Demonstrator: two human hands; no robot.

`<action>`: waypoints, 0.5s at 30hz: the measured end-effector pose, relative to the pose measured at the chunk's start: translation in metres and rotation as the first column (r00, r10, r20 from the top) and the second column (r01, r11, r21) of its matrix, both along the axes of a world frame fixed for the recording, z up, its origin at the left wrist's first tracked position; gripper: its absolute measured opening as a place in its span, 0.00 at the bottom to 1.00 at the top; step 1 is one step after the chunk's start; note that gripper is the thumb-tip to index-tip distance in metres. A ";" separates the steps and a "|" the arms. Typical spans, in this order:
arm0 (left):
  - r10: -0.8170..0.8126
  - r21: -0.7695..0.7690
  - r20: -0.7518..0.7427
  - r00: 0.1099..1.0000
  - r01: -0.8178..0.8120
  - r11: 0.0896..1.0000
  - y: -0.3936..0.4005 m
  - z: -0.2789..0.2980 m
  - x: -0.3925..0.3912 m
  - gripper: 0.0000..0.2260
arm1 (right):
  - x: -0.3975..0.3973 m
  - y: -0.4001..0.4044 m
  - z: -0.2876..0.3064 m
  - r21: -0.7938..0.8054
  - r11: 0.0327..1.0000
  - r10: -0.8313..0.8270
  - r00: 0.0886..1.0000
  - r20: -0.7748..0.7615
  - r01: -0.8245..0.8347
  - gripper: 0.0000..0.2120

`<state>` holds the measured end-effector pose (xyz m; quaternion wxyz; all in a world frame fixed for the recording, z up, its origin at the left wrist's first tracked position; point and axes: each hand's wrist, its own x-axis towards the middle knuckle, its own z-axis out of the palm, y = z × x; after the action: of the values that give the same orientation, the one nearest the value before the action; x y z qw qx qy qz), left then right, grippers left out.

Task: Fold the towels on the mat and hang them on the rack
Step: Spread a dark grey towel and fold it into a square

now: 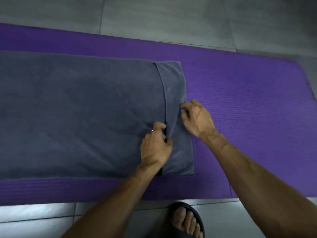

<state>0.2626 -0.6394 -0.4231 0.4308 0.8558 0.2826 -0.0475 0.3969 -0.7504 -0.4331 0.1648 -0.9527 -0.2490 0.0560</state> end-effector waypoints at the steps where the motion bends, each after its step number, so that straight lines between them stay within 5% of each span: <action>1: -0.001 0.029 -0.005 1.000 0.002 1.000 0.003 -0.002 -0.002 0.17 | 0.008 0.002 0.001 0.013 0.999 0.029 0.999 0.035 -0.030 0.11; 6: 0.027 0.017 0.014 1.000 -0.027 0.999 0.003 -0.008 0.000 0.14 | 0.062 0.053 0.011 -0.119 0.939 0.334 0.937 0.098 -0.322 0.16; 9: 0.077 0.003 0.061 0.995 -0.077 0.997 0.002 -0.012 0.003 0.09 | 0.084 0.080 0.015 -0.384 0.748 0.604 0.795 0.056 -0.541 0.21; 15: 0.070 -0.002 0.102 0.992 -0.070 0.998 0.003 -0.012 0.000 0.07 | 0.100 0.077 0.017 -0.464 0.591 0.761 0.647 0.049 -0.660 0.12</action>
<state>0.2622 -0.6363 -0.4353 0.4455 0.8470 0.2899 0.0117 0.4972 -0.6733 -0.4164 -0.1047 -0.7827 -0.6114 0.0513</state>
